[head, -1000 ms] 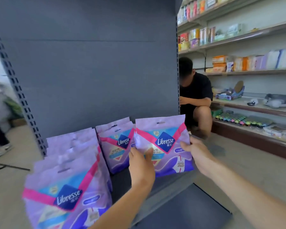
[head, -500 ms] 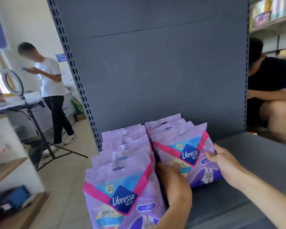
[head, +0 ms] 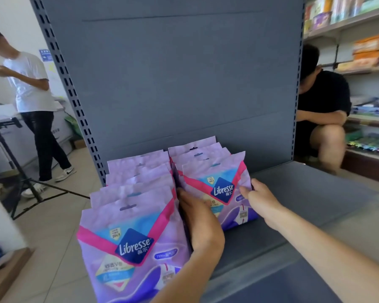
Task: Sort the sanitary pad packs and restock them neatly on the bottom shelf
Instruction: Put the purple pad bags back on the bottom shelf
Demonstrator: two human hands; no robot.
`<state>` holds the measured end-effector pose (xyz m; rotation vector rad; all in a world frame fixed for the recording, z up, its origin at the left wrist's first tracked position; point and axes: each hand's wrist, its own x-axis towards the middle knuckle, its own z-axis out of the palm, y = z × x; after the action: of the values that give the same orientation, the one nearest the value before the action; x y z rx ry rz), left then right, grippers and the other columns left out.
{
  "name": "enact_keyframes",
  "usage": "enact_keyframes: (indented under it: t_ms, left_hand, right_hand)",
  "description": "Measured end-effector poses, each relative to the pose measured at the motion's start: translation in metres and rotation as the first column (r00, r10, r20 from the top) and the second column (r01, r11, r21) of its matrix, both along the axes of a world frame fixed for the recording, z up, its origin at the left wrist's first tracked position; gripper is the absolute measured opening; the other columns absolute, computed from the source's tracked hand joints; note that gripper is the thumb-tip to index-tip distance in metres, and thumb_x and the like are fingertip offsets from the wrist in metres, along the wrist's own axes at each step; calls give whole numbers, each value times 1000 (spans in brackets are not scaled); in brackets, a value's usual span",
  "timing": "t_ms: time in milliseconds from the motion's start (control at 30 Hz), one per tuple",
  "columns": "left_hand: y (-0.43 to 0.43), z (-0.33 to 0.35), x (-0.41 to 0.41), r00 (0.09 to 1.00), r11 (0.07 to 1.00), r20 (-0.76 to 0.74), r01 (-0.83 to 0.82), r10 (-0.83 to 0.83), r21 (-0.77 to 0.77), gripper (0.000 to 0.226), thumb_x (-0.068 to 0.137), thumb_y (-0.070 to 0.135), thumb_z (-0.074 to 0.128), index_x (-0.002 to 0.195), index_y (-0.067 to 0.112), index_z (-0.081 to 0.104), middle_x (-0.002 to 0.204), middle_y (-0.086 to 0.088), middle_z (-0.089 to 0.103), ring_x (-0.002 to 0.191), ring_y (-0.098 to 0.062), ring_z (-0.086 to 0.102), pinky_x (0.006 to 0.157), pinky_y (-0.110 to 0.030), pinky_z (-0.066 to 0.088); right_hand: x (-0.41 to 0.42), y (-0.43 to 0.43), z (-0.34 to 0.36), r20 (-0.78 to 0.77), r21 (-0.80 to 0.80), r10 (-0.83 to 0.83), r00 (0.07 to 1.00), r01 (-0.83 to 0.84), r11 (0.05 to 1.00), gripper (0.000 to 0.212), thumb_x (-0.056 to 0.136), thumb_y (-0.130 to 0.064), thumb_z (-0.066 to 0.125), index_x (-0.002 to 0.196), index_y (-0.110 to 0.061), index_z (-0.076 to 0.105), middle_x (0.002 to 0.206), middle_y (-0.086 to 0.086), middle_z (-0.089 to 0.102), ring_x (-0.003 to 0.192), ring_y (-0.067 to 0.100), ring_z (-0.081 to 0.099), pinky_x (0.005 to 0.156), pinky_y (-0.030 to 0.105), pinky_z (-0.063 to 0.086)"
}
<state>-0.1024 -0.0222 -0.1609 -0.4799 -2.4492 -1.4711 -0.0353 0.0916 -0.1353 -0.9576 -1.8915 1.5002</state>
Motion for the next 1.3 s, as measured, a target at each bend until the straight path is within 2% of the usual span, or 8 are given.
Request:
enact_keyframes:
  t_ms: [100,267,400,500,600,767,1100,1300]
  left_hand:
    - [-8,24,16,977,985,-198,49,-82,-167,55,83,1,45,136,-9,33,132,-35,47,118,-36,58,94,-35,52]
    - [-22,50,43,866,887,-405,89,-293,-453,49,56,0,70,103,9,61,100,-8,62,88,-32,62,68,-34,55]
    - [-22,61,93,847,725,-180,296,-500,-622,29,86,10,46,114,11,52,119,-7,49,112,-29,48,82,-38,44]
    - [-8,57,147,781,581,-82,386,-619,-716,23,88,13,45,108,9,55,116,-11,57,109,-32,55,81,-38,44]
    - [9,42,211,625,382,88,577,-776,-722,16,87,15,47,98,8,57,110,-14,62,101,-35,59,71,-34,41]
    - [32,0,318,339,-60,397,691,-853,-720,30,90,19,49,106,-4,59,108,-24,60,107,-39,59,81,-43,50]
    - [56,-103,466,159,-310,566,703,-809,-641,39,86,14,48,118,-6,55,118,-24,58,108,-37,59,91,-42,49]
    - [64,-188,499,155,-363,665,736,-730,-571,30,86,13,46,108,-5,58,111,-20,61,106,-34,61,68,-28,39]
  right_hand:
    - [17,-9,8,158,167,-92,983,65,984,37,94,-31,53,125,-12,46,126,10,59,111,27,59,94,38,48]
    - [74,-23,31,368,456,-178,913,-10,890,51,96,-27,49,141,-7,33,144,11,44,130,28,46,99,36,41]
    - [145,-21,42,484,467,-167,859,-92,880,45,96,-29,50,137,-12,41,119,6,62,111,22,55,89,35,45]
    - [217,-20,35,578,438,-173,798,-125,890,37,93,-30,55,126,-13,51,113,6,65,106,19,56,91,32,45]
    - [300,-28,18,703,398,-189,685,-160,903,30,92,-30,55,109,-6,61,109,10,67,101,23,60,91,35,48]
    - [432,-42,-19,807,299,-193,558,-104,948,23,95,-39,49,97,-18,57,105,1,59,99,21,56,85,31,43]
    - [578,-76,-114,850,196,-279,448,223,955,37,96,-31,48,127,-11,54,129,9,57,119,25,51,89,24,38]
    - [604,-88,-203,852,107,-292,435,401,910,33,93,-25,49,118,-5,57,123,15,58,112,31,54,89,32,45]
